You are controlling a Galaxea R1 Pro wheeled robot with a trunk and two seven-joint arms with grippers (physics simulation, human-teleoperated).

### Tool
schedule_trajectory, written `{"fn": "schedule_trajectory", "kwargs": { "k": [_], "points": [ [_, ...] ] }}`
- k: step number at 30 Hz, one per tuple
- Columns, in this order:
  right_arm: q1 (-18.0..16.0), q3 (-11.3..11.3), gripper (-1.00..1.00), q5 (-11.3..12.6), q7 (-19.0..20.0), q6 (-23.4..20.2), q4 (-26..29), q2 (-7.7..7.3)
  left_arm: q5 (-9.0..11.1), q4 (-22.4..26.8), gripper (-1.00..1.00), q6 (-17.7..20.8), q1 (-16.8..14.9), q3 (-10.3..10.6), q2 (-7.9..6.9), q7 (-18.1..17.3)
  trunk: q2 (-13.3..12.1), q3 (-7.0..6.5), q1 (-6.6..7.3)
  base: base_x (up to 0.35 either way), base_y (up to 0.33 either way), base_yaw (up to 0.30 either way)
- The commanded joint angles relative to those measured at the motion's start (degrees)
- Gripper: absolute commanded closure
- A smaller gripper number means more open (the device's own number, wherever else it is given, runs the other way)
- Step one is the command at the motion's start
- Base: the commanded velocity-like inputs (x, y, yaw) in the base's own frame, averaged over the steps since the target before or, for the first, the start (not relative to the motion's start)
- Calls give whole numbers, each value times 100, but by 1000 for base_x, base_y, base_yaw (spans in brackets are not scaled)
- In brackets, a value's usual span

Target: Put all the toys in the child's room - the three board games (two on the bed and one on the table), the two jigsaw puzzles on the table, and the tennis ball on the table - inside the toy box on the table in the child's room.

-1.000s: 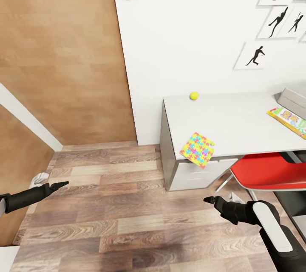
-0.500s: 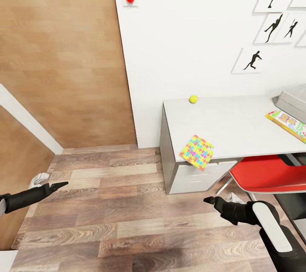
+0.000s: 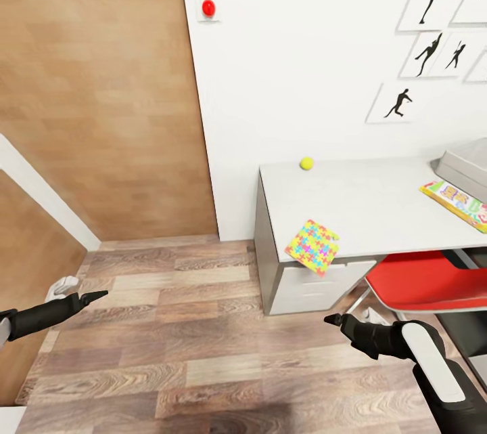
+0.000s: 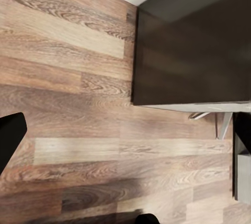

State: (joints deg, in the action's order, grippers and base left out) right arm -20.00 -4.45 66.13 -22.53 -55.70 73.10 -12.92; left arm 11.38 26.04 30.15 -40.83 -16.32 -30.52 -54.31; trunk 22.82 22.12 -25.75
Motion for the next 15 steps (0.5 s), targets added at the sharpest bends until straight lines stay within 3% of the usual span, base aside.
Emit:
{"fn": "schedule_trajectory", "kwargs": {
  "k": [1,15],
  "points": [
    [-4,-3,-100,59,-58,-14,5,0,22,-2,-100,41,-4,-9,1,-11,10,-1,-3,0,0,0],
    [-4,1,-100,58,-60,-11,-6,0,18,-2,-100,-3,-4,-4,45,-21,10,-134,-3,0,0,0]
  ]
}}
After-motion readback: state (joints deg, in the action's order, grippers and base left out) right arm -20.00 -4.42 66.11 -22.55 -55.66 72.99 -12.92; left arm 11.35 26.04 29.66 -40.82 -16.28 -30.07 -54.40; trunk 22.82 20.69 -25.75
